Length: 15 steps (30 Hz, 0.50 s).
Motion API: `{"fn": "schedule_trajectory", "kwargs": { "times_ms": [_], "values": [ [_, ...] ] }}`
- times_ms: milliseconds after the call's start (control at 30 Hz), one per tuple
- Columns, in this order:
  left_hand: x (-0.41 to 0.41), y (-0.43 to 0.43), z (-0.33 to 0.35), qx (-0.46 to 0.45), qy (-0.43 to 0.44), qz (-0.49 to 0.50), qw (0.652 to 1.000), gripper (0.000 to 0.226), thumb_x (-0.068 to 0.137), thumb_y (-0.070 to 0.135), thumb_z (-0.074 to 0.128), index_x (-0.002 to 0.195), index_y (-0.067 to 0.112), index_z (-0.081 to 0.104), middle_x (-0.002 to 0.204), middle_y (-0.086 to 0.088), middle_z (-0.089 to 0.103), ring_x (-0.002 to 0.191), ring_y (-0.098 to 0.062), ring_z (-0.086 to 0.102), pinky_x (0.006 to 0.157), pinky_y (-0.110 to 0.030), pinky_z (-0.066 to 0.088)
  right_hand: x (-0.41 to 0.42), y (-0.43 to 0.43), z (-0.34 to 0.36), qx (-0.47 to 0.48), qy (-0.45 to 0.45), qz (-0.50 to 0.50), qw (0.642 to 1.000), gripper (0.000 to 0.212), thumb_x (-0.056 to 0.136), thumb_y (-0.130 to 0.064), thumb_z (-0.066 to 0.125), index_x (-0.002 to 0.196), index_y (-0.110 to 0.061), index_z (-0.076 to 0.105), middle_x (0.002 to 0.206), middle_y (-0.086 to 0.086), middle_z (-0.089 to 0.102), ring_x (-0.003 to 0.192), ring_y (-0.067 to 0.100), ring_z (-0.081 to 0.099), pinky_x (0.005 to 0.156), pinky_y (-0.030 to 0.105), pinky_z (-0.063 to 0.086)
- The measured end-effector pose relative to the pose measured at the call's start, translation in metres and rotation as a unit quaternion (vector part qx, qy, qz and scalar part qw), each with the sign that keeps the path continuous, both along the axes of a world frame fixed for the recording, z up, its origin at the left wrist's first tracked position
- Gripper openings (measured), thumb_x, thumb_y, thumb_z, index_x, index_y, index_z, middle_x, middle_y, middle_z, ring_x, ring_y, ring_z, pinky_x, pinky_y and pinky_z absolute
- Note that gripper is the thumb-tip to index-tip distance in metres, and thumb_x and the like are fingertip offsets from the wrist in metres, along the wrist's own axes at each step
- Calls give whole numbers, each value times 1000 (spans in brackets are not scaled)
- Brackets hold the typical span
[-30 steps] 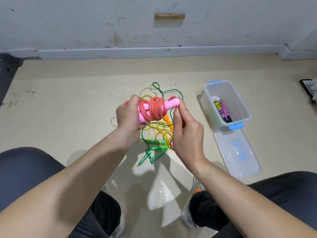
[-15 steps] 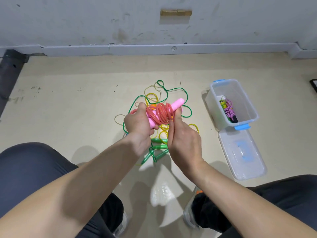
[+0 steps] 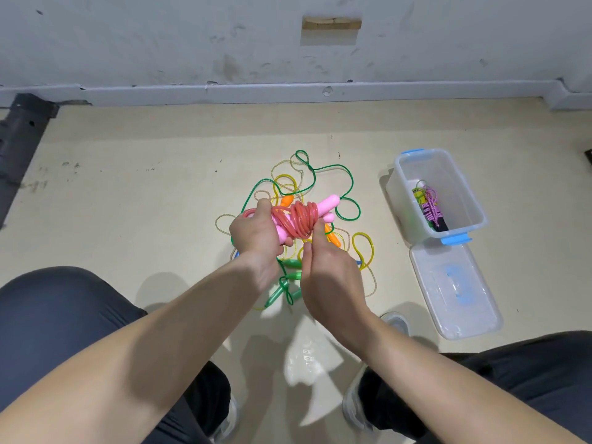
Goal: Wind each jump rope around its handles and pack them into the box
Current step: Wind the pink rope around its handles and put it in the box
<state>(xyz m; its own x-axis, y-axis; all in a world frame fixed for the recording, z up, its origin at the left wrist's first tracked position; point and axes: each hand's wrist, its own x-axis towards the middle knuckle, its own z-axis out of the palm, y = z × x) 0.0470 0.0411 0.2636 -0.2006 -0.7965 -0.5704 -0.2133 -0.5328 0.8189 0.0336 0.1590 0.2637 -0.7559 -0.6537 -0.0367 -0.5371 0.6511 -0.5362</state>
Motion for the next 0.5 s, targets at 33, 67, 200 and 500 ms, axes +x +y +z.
{"fn": "schedule_trajectory", "kwargs": {
  "times_ms": [33,67,200,500],
  "values": [
    [0,1,-2,-19,-6,-6,1000,22,91,21,55,74,7,52,48,-13,51,32,-24,47,37,-20,27,2,2,-1,12,-3,12,1000,59,105,-17,39,158,-7,17,88,4,59,77,29,55,63,34,24],
    [-1,1,-4,-41,-12,-12,999,22,91,19,55,74,5,53,49,-15,52,32,-25,47,36,-20,27,4,4,0,36,8,28,999,64,103,-16,40,159,-3,11,98,7,62,86,31,59,65,34,27],
    [-4,0,-8,-100,-21,-35,994,24,92,18,56,75,2,56,58,-18,57,33,-29,50,35,-19,29,-2,2,8,124,-2,58,991,61,95,-7,43,151,3,19,106,12,65,93,34,63,65,35,31],
    [-2,7,-16,-178,-49,-83,979,34,95,28,64,65,15,56,59,5,56,60,-17,53,64,-29,44,-5,1,13,40,-38,126,991,9,92,-9,48,92,-13,56,70,11,61,64,35,55,49,39,34]
  ]
}}
